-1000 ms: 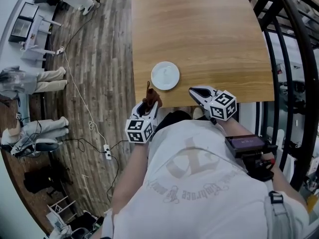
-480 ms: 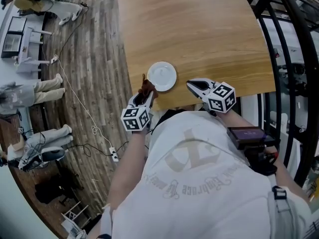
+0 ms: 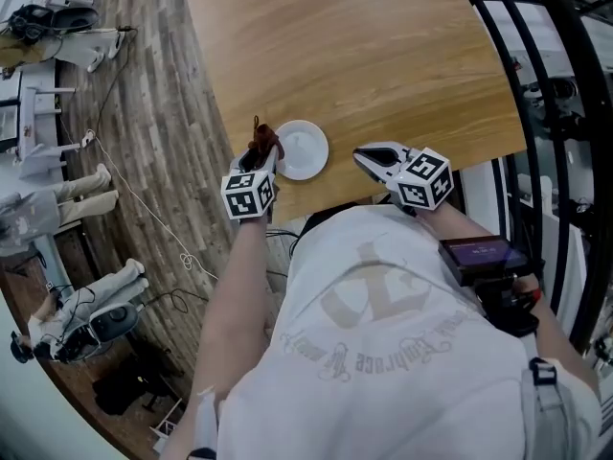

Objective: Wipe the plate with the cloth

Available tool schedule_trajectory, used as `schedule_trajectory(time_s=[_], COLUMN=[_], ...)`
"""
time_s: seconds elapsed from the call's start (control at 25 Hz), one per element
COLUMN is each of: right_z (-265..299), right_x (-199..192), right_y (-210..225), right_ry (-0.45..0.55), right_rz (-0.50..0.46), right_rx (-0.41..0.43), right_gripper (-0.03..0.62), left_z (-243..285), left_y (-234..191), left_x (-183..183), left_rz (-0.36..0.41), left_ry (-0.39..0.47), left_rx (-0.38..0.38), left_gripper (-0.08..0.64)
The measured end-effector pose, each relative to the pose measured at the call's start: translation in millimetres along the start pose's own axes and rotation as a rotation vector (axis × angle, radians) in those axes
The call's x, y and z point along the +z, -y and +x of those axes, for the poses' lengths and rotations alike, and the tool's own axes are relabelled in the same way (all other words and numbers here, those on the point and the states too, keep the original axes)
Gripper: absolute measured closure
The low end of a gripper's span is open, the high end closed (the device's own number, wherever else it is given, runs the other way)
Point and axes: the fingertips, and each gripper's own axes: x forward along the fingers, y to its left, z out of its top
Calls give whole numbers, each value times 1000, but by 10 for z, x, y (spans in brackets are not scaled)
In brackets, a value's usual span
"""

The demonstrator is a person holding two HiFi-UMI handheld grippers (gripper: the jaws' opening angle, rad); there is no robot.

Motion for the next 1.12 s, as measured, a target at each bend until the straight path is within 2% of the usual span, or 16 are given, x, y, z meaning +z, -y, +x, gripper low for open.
schedule_trajectory(time_s=[0.2,0.4,0.6,0.84,1.12], right_z=[-55,-46,12,41,-1], right_x=[-3,34,-6,-51,-48], right_y=[66,80,-12,-56,17], right_ry=[-3,5,-9,-26,-8], right_rz=[22,22,15,1,16], right_rx=[-32,-31,5,38,14], right_gripper=[578,578,578,578,578], left_z=[175,109,-77,-286,-187], left_y=[-69,-15,145,408,393], left_x=[78,-74,-287,-445,-422], left_rz=[-4,-1,42,60,115], left_ry=[-41,-78,-97,-97,-113], left_rx=[1,1,10,7,-2], left_gripper=[391,391,391,391,391])
